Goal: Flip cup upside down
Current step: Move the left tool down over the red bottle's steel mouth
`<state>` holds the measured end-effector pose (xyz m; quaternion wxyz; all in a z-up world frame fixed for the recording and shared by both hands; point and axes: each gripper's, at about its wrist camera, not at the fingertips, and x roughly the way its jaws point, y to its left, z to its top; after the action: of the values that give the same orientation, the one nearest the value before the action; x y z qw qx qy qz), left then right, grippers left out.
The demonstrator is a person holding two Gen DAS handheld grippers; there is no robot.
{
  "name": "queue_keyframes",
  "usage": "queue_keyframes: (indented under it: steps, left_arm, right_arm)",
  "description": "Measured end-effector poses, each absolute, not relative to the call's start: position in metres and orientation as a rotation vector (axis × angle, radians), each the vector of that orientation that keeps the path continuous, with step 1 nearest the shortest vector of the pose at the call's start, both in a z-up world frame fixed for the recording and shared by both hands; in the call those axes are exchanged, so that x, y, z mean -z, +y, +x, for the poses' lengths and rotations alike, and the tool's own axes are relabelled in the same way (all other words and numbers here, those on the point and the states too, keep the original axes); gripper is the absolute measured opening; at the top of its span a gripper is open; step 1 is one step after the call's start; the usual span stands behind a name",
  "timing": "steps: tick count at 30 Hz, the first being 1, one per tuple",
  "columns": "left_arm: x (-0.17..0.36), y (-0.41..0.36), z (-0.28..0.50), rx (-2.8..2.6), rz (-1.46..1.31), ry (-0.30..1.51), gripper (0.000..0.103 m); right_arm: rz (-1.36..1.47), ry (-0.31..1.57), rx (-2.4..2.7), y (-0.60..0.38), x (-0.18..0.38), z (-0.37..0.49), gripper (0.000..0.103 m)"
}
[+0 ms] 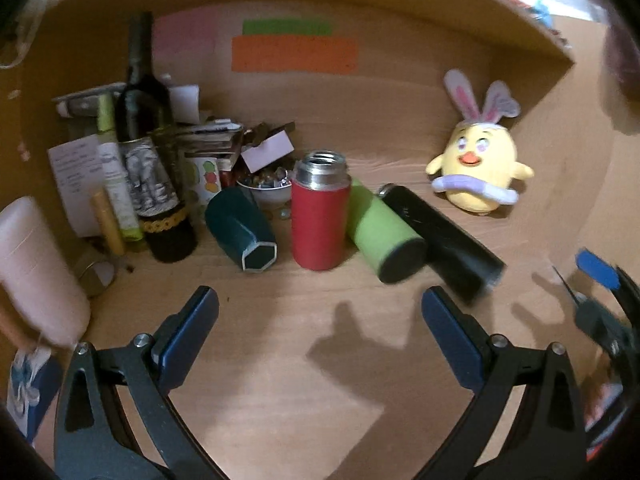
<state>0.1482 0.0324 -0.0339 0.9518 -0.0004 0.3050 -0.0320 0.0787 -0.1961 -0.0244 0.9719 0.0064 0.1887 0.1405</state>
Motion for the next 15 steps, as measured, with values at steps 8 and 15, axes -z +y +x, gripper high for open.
queue_keyframes:
  steps: [8, 15]
  left_arm:
    - [0.038, 0.036, 0.240, 0.053, -0.012, 0.698, 0.088]
    - [0.049, 0.035, 0.286, 0.075, -0.061, 0.731, 0.079]
  right_arm:
    - [0.029, 0.450, -0.274, -0.203, 0.043, 0.112, 0.103]
    - [0.043, 0.469, -0.274, -0.211, 0.050, 0.123, 0.103]
